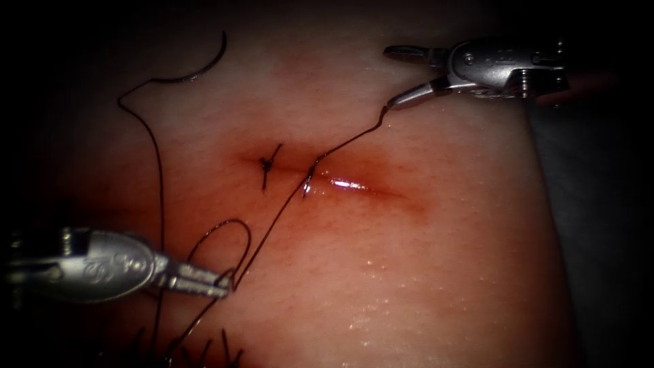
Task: Wound Closure
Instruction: Wrap the suture once around the right tool counter clockwise.
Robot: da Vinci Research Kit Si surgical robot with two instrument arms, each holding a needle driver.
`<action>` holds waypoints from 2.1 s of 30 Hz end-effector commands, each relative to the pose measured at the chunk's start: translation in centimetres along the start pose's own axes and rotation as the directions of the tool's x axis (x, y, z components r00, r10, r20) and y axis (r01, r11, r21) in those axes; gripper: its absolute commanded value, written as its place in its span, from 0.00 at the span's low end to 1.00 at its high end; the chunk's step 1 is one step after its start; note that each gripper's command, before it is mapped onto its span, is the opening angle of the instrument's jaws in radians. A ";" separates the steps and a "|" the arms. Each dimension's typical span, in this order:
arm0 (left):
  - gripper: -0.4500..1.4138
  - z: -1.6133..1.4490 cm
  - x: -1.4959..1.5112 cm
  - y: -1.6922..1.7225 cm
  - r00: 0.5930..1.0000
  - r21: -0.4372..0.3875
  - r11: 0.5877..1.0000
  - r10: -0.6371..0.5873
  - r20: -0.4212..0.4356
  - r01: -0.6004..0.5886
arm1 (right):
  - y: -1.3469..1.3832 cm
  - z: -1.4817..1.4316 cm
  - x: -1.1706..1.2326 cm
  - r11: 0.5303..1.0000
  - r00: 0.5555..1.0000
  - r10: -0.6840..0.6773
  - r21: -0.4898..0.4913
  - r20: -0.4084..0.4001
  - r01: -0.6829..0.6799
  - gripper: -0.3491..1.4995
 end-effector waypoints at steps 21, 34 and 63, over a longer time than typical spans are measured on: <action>0.00 0.02 0.41 -0.85 0.996 0.018 0.999 0.048 -0.075 -0.047 | -1.24 0.52 0.27 0.996 0.977 -0.044 0.066 -0.208 0.059 0.00; 0.00 -0.03 0.46 -1.06 0.994 0.013 0.998 0.058 -0.087 -0.057 | -1.36 1.28 -0.04 0.986 0.963 -0.028 0.150 -0.269 0.071 0.00; 0.00 0.61 -0.83 -1.65 0.999 -0.007 0.999 -0.032 -0.012 0.032 | -1.41 0.89 0.23 0.986 0.899 0.165 0.085 -0.405 -0.143 0.13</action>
